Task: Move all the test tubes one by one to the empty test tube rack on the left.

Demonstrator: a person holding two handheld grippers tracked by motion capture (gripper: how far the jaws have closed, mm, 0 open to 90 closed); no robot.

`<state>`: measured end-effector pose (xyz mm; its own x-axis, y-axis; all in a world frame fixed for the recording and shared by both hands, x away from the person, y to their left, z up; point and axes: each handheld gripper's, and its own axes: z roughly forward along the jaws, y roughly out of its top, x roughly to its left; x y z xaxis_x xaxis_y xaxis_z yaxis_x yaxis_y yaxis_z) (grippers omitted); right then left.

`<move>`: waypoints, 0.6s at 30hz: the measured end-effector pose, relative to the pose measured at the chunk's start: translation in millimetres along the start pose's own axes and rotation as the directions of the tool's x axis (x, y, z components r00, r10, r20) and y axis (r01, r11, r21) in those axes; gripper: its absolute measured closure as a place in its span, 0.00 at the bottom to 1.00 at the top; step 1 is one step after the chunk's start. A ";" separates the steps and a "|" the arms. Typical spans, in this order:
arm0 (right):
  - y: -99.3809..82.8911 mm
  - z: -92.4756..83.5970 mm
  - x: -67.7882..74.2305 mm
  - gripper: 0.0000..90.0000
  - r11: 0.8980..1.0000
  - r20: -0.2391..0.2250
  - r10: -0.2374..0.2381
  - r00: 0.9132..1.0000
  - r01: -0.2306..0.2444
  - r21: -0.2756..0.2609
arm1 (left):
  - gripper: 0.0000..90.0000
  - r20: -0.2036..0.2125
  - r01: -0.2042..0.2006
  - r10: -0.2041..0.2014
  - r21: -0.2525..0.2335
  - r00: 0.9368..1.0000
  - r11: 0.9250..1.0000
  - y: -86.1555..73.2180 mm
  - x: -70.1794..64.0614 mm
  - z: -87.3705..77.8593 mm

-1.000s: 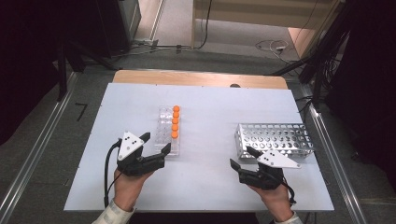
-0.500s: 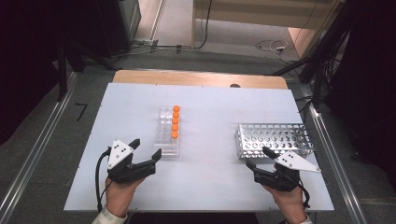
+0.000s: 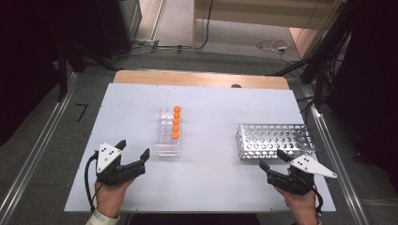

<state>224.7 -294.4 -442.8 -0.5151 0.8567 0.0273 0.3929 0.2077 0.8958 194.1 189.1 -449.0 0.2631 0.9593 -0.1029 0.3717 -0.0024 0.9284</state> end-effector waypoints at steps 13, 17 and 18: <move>-7.5 -10.3 -15.1 0.27 1.000 0.048 0.022 0.999 -0.022 -0.002 | 0.17 -0.036 0.016 -0.016 -0.001 0.999 1.000 -1.5 12.6 -5.3; -9.6 -13.4 -20.0 0.27 1.000 0.073 0.025 0.997 -0.025 0.000 | 0.17 -0.044 0.016 -0.016 0.000 0.999 1.000 -2.5 16.0 -7.5; -10.2 -14.2 -21.4 0.27 1.000 0.077 0.028 0.997 -0.028 0.001 | 0.16 -0.045 0.017 -0.017 0.001 0.999 1.000 -2.7 16.5 -7.7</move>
<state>220.9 -321.6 -446.2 -0.4439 0.8959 0.0186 0.4078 0.1835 0.8944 190.6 207.1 -450.4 0.2164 0.9710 -0.1020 0.3766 0.0134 0.9263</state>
